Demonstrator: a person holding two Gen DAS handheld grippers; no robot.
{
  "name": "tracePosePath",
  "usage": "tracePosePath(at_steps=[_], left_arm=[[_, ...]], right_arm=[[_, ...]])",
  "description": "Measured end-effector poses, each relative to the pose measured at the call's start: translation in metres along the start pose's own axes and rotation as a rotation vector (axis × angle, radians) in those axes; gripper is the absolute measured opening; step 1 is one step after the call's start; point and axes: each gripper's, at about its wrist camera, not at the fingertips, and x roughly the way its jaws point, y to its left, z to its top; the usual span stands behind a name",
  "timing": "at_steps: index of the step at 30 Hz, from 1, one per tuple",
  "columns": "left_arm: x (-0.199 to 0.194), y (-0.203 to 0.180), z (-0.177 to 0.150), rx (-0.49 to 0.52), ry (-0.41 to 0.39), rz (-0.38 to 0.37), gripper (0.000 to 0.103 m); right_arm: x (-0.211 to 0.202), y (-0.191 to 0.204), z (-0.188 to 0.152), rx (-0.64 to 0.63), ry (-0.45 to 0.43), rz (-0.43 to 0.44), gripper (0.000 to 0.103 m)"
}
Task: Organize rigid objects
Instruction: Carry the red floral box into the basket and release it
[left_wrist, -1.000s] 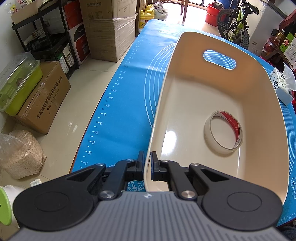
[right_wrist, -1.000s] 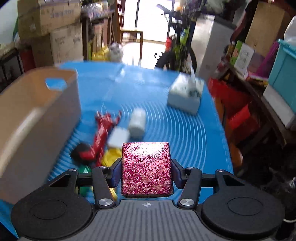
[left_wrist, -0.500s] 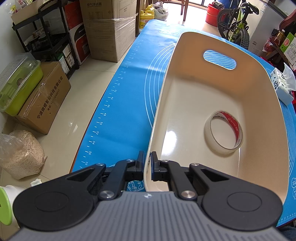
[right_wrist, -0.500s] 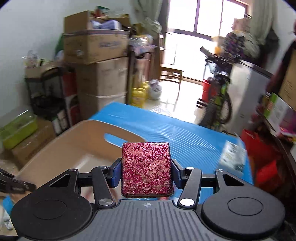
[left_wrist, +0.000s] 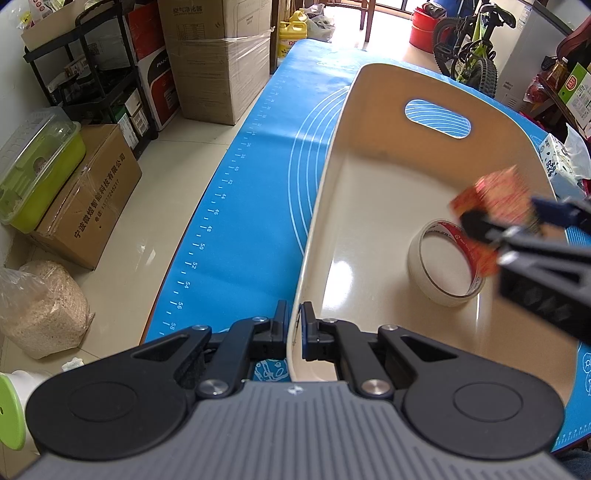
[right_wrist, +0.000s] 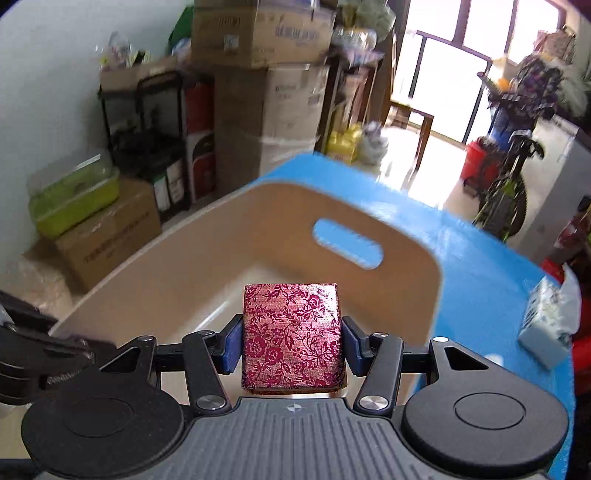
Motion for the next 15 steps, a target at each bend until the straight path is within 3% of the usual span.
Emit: tracePosePath(at_steps=[8, 15], left_arm=[[0.000, 0.001, 0.002, 0.003, -0.001, 0.002, 0.008], [-0.001, -0.001, 0.001, 0.009, -0.005, 0.009, 0.008]], right_arm=[[0.045, 0.024, -0.014, -0.097, 0.209, 0.030, 0.059], [0.053, 0.032, -0.015, -0.138, 0.282, 0.038, 0.060]])
